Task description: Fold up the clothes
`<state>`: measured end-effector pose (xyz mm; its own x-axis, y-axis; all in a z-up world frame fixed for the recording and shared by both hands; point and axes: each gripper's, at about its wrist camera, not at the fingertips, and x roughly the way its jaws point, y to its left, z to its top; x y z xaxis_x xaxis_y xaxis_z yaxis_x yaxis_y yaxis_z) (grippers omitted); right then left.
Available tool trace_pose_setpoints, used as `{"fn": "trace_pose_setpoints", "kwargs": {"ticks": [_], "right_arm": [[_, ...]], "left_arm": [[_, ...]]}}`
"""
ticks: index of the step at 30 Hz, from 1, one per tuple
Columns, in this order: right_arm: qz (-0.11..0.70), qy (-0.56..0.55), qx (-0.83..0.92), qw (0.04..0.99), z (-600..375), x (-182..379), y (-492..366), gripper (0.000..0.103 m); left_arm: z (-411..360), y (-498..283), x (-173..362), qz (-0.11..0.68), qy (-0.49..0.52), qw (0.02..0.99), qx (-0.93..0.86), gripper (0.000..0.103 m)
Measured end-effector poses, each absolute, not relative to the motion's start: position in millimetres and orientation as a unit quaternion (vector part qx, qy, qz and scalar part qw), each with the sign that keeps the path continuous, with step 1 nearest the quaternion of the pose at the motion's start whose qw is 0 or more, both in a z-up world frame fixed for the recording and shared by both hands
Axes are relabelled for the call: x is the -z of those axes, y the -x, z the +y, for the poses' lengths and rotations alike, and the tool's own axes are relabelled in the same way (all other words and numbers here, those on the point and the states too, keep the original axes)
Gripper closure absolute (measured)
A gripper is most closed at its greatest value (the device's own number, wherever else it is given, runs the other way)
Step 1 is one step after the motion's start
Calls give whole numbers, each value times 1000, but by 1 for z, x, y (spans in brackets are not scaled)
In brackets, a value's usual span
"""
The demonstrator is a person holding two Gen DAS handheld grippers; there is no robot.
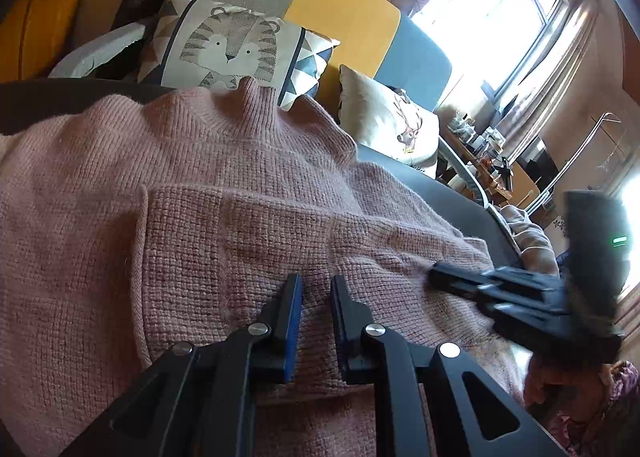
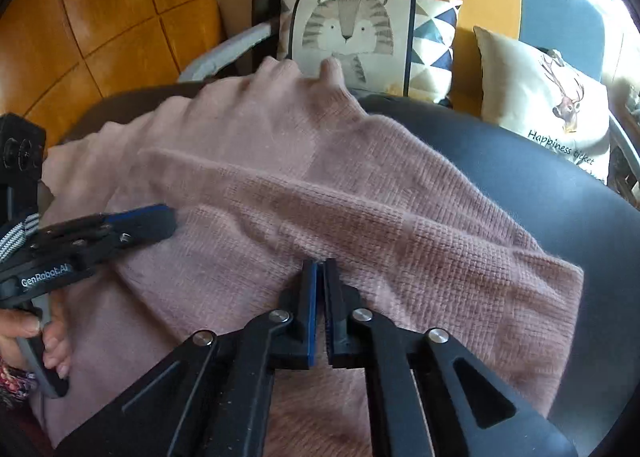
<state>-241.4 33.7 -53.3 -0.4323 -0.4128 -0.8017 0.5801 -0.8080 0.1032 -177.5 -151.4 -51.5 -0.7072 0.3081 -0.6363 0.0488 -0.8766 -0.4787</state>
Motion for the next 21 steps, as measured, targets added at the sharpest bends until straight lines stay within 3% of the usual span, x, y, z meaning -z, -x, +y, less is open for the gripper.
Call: {"fn": "trace_pose_setpoints", "kwargs": {"ticks": [6, 10, 15, 20, 21], "right_arm": [[-25, -448, 860, 244, 87, 55, 262, 103], [-39, -426, 864, 266, 83, 32, 257, 101], [52, -445, 842, 300, 41, 49, 268, 103], [-45, -420, 871, 251, 82, 34, 285, 101], [-33, -417, 876, 240, 91, 30, 281, 101]], "left_arm": [[-158, 179, 57, -261, 373, 77, -887, 96], [-159, 179, 58, -265, 371, 79, -887, 96], [-159, 178, 58, -265, 370, 79, -887, 96], [-160, 177, 60, -272, 368, 82, -885, 96], [-162, 177, 60, -276, 367, 84, -884, 96]]}}
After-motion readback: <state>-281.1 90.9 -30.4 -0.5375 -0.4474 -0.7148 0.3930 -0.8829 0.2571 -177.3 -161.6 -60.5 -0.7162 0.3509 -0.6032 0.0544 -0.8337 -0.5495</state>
